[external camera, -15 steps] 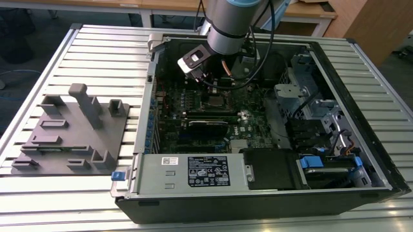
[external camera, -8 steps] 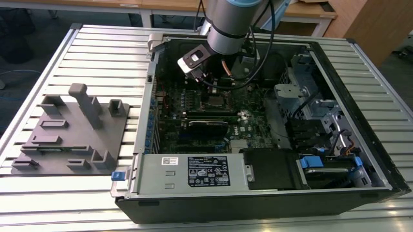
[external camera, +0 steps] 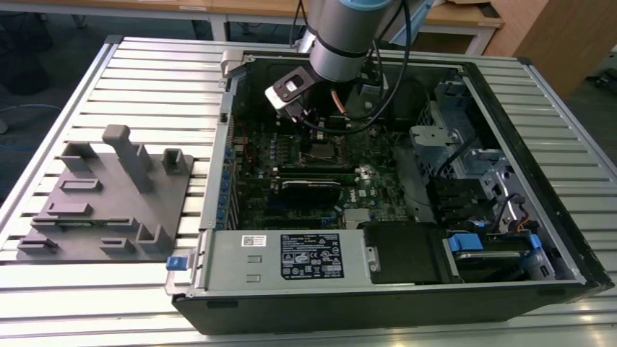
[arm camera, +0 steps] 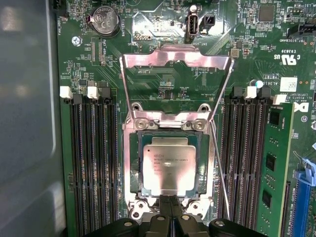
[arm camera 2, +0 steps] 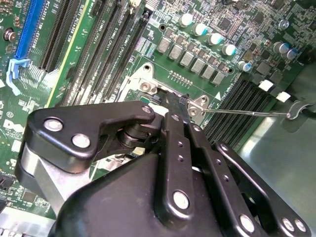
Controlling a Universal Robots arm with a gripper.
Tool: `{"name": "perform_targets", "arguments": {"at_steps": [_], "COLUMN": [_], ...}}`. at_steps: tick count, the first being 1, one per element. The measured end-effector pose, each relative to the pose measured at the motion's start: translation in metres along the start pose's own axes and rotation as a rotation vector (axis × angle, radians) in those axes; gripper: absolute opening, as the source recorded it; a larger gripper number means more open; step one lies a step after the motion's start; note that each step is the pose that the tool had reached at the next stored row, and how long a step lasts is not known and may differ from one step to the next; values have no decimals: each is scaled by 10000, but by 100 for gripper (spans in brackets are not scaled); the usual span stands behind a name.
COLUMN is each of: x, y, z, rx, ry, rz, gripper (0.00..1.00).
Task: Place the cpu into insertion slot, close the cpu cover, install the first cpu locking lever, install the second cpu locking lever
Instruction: 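Place the cpu into insertion slot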
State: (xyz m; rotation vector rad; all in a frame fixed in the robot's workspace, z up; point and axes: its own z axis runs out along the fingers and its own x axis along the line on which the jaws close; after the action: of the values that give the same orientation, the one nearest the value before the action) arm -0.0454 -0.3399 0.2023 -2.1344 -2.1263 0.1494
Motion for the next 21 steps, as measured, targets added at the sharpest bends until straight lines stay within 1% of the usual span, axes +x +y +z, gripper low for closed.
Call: {"name": "perform_targets", "arguments": {"at_steps": [21], "x": [0], "y": [0], "z": [0], "rx": [108], "ry": [-1], "rz": [2], "gripper": [10]}}
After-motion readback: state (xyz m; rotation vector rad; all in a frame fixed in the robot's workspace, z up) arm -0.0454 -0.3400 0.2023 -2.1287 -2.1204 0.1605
